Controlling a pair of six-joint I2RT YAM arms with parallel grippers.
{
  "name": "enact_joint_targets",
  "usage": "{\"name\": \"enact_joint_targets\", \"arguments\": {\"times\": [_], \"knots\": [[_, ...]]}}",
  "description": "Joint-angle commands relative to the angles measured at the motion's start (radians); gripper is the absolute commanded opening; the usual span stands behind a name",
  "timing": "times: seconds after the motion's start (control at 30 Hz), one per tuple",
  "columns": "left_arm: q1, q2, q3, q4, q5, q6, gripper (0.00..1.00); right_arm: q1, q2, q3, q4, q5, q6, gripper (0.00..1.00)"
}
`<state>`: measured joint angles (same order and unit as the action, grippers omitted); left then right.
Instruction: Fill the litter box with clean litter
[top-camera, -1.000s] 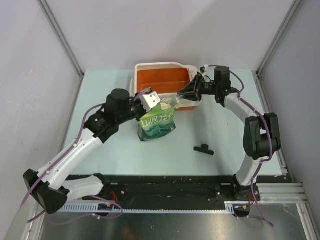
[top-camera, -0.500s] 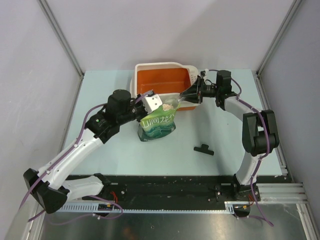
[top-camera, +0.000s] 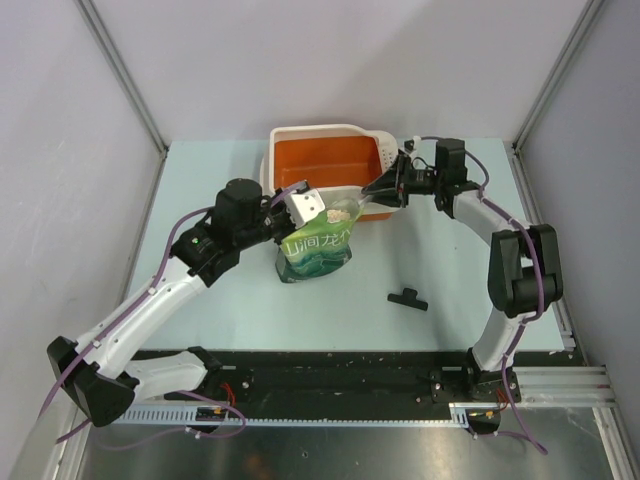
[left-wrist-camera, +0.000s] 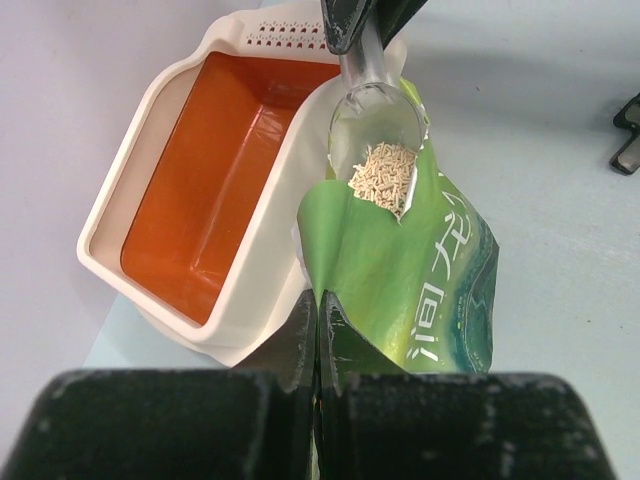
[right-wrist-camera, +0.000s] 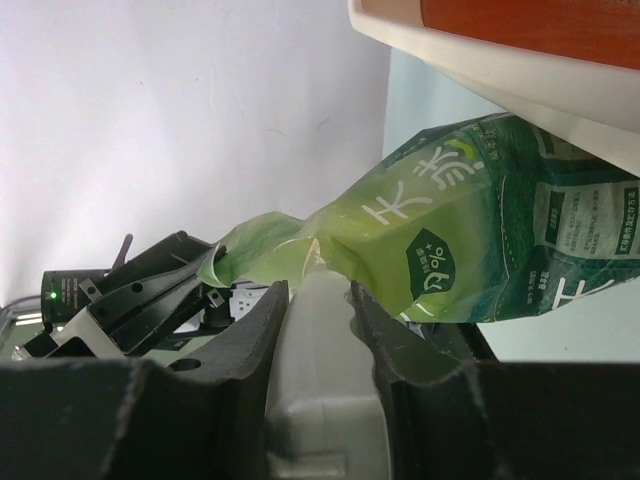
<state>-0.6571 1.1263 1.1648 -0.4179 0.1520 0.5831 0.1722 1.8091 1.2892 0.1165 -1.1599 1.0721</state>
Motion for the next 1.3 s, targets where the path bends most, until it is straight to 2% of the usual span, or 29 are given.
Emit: {"name": "enact_joint_targets", "arguments": {"times": [0.0, 0.3, 0.37, 0.7, 0.9, 1.13, 1.27], "knots": [[0.016, -0.056, 0.052, 0.068, -0.052, 0.026, 0.0, -0.077, -0.06, 0.028, -0.018, 0.045, -0.052, 0.0], [0.01, -0.036, 0.07, 0.074, -0.037, 0.017, 0.0, -0.076, -0.11, 0.062, -0.193, 0.091, -0.143, 0.0], [0.01, -0.031, 0.073, 0.077, -0.043, 0.018, 0.0, -0.07, -0.113, 0.123, -0.278, 0.106, -0.159, 0.0], [0.005, -0.031, 0.076, 0.079, -0.068, 0.034, 0.0, -0.071, -0.067, 0.209, -0.319, 0.072, -0.176, 0.0], [0.002, -0.033, 0.065, 0.09, -0.084, 0.03, 0.0, -0.082, -0.005, 0.113, -0.189, -0.003, -0.081, 0.0], [0.005, -0.022, 0.064, 0.088, -0.121, 0.061, 0.0, -0.108, 0.065, 0.119, 0.007, -0.087, 0.045, 0.0], [0.011, -0.005, 0.073, 0.088, -0.127, 0.066, 0.0, -0.111, 0.081, 0.131, 0.026, -0.104, 0.055, 0.0]]}}
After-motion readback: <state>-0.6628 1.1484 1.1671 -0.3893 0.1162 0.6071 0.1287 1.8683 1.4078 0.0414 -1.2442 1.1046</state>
